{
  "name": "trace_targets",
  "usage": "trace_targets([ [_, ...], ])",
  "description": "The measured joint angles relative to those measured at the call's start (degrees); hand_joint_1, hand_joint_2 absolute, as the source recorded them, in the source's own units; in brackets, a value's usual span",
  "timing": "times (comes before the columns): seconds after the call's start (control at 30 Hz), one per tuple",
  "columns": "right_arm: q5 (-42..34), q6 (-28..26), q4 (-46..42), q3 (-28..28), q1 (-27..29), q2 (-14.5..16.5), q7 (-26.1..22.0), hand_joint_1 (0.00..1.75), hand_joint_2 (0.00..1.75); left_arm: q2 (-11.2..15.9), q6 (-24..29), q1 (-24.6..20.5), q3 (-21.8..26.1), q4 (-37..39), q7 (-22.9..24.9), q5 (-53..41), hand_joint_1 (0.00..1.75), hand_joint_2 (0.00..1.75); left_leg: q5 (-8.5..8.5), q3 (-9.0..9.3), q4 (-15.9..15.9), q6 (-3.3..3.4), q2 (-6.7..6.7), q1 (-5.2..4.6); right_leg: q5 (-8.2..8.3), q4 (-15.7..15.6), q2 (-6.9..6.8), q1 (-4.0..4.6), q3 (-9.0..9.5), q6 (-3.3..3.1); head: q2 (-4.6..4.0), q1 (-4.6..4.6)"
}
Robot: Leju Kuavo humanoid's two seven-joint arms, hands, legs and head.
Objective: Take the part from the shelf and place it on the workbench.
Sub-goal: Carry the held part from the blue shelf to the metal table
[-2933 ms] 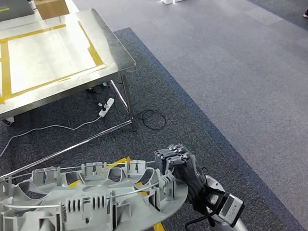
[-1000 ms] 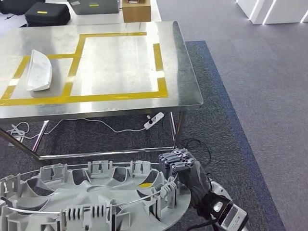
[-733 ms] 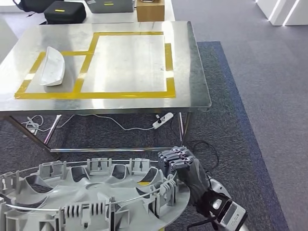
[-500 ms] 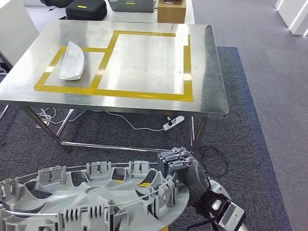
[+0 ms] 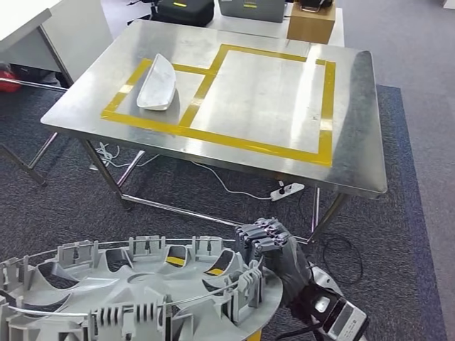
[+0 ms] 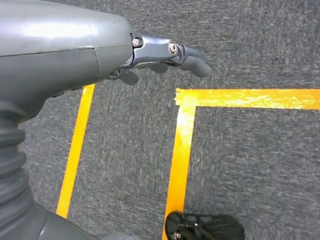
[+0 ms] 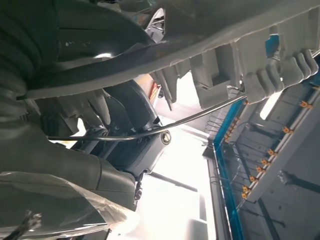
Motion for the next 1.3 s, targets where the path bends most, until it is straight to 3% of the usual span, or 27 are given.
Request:
trace_targets([
  [0.07,-0.5,0.16,0.0,-0.02,0.01,0.01,-0.05,1.75,1.75,-0.01,-0.28,-0.02,0.12,0.0,-0.21,-0.2,0.0,1.75,-0.23,-0.1,0.01,-0.7,-0.13,0.05,-0.26,-1.51,0.25,0.24,0.85,-0.33,0.0,-0.01],
  [0.17,-0.77,0.33,-0.03,-0.07,0.07,0.07,-0.06,1.75,1.75,0.1,-0.34,-0.1,0.28,-0.03,-0.43,-0.28,0.0,1.75,-1.17,-0.34,1.57,-1.62,0.52,0.16,-0.28,-2.2,-0.03,-0.15,2.1,-0.99,0.01,-0.31],
  [0.2,-0.84,0.36,-0.03,-0.08,0.08,0.09,-0.08,1.75,1.75,0.14,-0.33,-0.18,0.31,-0.04,-0.47,-0.28,0.0,1.75,-2.18,-1.4,4.03,-1.96,1.04,0.2,-0.47,-2.47,-0.26,-0.34,2.79,-1.22,0.01,-0.5],
  [0.27,-0.99,0.38,-0.02,-0.09,0.12,0.1,-0.12,1.75,1.75,0.13,-0.34,-0.3,0.39,-0.04,-0.5,-0.3,0.0,1.75,-4.68,-5.5,11.48,-2.55,1.91,0.43,-1.27,-2.54,-0.75,-0.35,3.9,-1.48,0.0,-0.82],
  [0.3,-1.04,0.37,-0.01,-0.09,0.19,0.1,-0.12,1.75,1.75,0.13,-0.37,-0.31,0.46,-0.04,-0.51,-0.31,0.0,1.75,-5.31,-7.61,14.69,-2.75,2.09,0.54,-1.78,-2.54,-0.92,-0.35,4.45,-1.46,0.0,-0.78],
  [0.33,-1.04,0.34,-0.01,-0.09,0.27,0.1,-0.08,1.75,1.75,0.13,-0.39,-0.3,0.56,-0.04,-0.51,-0.31,0.0,1.75,-4.84,-8.94,16.13,-2.87,2.16,0.6,-2.33,-2.54,-1.04,-0.37,5.07,-1.38,0.0,-0.8],
  [0.37,-1.03,0.29,0.0,-0.09,0.33,0.1,-0.04,1.75,1.75,0.13,-0.39,-0.29,0.69,-0.04,-0.51,-0.3,0.0,1.75,-3.25,-9.24,15.45,-2.91,2.2,0.63,-2.93,-2.54,-1.11,-0.4,5.81,-1.25,0.0,-0.8],
  [0.4,-1.03,0.21,0.0,-0.09,0.38,0.13,-0.01,1.75,1.75,0.13,-0.39,-0.28,0.83,-0.04,-0.51,-0.3,0.0,1.75,-0.65,-8.48,12.61,-2.87,2.27,0.65,-3.58,-2.54,-1.17,-0.46,6.66,-1.09,0.0,-0.79],
  [0.47,-1.04,-0.02,0.0,-0.1,0.38,0.19,0.07,1.75,1.75,0.1,-0.39,-0.27,1.11,-0.03,-0.51,-0.3,0.0,1.75,3.16,-5.84,6.15,-2.61,2.63,0.43,-4.96,-2.72,-1.31,-0.48,8.01,-0.62,-0.01,-0.82],
  [0.53,-1.09,-0.25,-0.03,-0.12,0.37,0.27,0.22,1.75,1.75,0.03,-0.38,-0.39,1.36,-0.02,-0.55,-0.31,0.0,1.75,2.77,-3.93,2.56,-1.81,2.97,0.05,-5.87,-3.36,-1.49,-0.35,8.59,0.02,-0.02,-0.93],
  [0.63,-1.24,-0.45,-0.15,-0.15,0.37,0.36,0.46,1.75,1.75,-0.04,-0.36,-0.48,1.63,-0.02,-0.68,-0.57,0.0,1.75,1.23,-2.5,0.73,-0.32,2.76,0.03,-5.3,-3.32,-1.59,-0.26,9.5,1.07,-0.02,-0.69],
  [0.67,-1.32,-0.49,-0.19,-0.19,0.33,0.36,0.5,1.75,1.75,-0.06,-0.34,-0.46,1.73,-0.02,-0.74,-0.72,0.0,1.75,0.92,-1.75,0.28,0.09,2.62,0.12,-4.91,-1.48,-1.47,-0.27,8.81,1.33,-0.02,-0.61],
  [0.73,-1.57,-0.54,-0.24,-0.3,0.27,0.36,0.6,1.75,1.75,-0.09,-0.33,-0.49,1.88,-0.02,-0.84,-0.93,0.0,1.75,0.09,-0.02,-0.45,0.67,2.38,0.17,-5.43,5.34,-1.09,-0.27,4.38,1.52,-0.01,-0.33],
  [0.8,-1.92,-0.54,-0.22,-0.42,0.38,0.36,0.96,1.75,1.75,-0.09,-0.31,-0.56,2.09,-0.02,-0.89,-1.06,0.0,1.75,-1.09,1.55,-0.76,0.96,2.24,0.02,-8.23,12.26,-0.84,-0.18,-1.57,1.51,0.0,-0.08],
  [0.87,-2.33,-0.53,-0.19,-0.55,0.6,0.36,1.61,1.75,1.75,-0.1,-0.27,-0.59,2.51,-0.02,-0.94,-1.3,0.0,1.75,-2.61,3.57,-0.84,1.08,2.08,-0.23,-10.28,13.66,-0.79,-0.11,-5.52,1.28,0.0,0.1],
  [0.9,-2.52,-0.54,-0.17,-0.66,0.7,0.36,1.92,1.75,1.75,-0.11,-0.22,-0.61,2.73,-0.02,-0.96,-1.39,0.0,1.75,-3.48,4.8,-0.86,1.13,2.01,-0.42,-9.39,11.88,-0.78,-0.04,-6.31,0.97,0.0,0.18],
  [0.93,-2.66,-0.56,-0.17,-0.78,0.76,0.36,2.16,1.75,1.75,-0.14,-0.19,-0.59,2.88,-0.02,-0.97,-1.47,0.0,1.75,-4.38,5.89,-0.92,1.16,1.98,-0.58,-6.74,8.89,-0.79,0.11,-6.5,0.47,0.0,0.23],
  [1.0,-2.79,-0.63,-0.1,-1.1,0.98,0.36,2.45,1.75,1.75,-0.27,-0.13,-0.63,3.11,0.01,-0.97,-1.49,0.0,1.75,-6.12,7.7,-0.93,1.02,1.92,-0.76,0.52,3.07,-0.71,0.8,-6.36,-0.73,0.0,0.13],
  [1.03,-2.81,-0.67,-0.07,-1.23,1.03,0.37,2.52,1.75,1.75,-0.33,-0.13,-0.68,3.21,0.03,-0.97,-1.5,0.0,1.75,-6.85,8.18,-1.1,0.79,1.9,-0.67,2.75,1.44,-0.7,1.18,-6.01,-1.13,0.0,0.17],
  [1.07,-2.83,-0.7,-0.03,-1.33,1.07,0.38,2.56,1.75,1.75,-0.37,-0.14,-0.75,3.31,0.04,-0.97,-1.53,0.0,1.75,-7.14,8.75,-1.01,0.47,1.89,-0.56,3.66,0.61,-0.62,1.51,-5.63,-1.41,0.0,0.19],
  [1.13,-2.81,-0.74,-0.03,-1.43,1.02,0.45,2.61,1.75,1.75,-0.33,-0.14,-0.86,3.43,0.04,-0.97,-1.62,0.0,1.75,-6.84,9.49,-0.43,-0.15,2.0,-0.38,3.04,-0.38,-0.51,1.6,-3.77,-1.82,0.01,0.46],
  [1.17,-2.82,-0.74,-0.04,-1.47,1.02,0.5,2.62,1.75,1.75,-0.31,-0.13,-0.94,3.47,0.05,-0.99,-1.64,0.0,1.75,-6.05,9.26,1.3,-0.42,2.11,-0.38,2.88,-1.01,-0.44,1.42,-2.69,-2.06,0.01,0.44],
  [1.23,-3.12,-0.76,-0.04,-1.59,0.99,0.66,2.71,1.75,1.75,-0.26,-0.07,-1.14,3.55,0.06,-1.02,-1.6,0.0,1.75,-5.58,6.08,7.31,-1.03,2.27,-0.29,2.12,-1.93,-0.3,0.82,-0.36,-2.27,0.02,0.33],
  [1.27,-3.35,-0.78,-0.03,-1.67,0.96,0.71,2.83,1.75,1.75,-0.26,-0.05,-1.21,3.62,0.07,-1.04,-1.59,0.0,1.75,-6.63,3.66,10.81,-1.41,2.31,-0.13,1.6,-2.18,-0.21,0.57,0.64,-2.3,0.02,0.22],
  [1.3,-3.6,-0.81,-0.02,-1.74,0.97,0.75,3.01,1.75,1.75,-0.24,-0.02,-1.25,3.72,0.07,-1.04,-1.6,0.0,1.75,-8.72,1.24,13.39,-1.79,2.32,0.08,1.06,-2.32,0.04,0.34,1.49,-2.29,0.02,0.16],
])
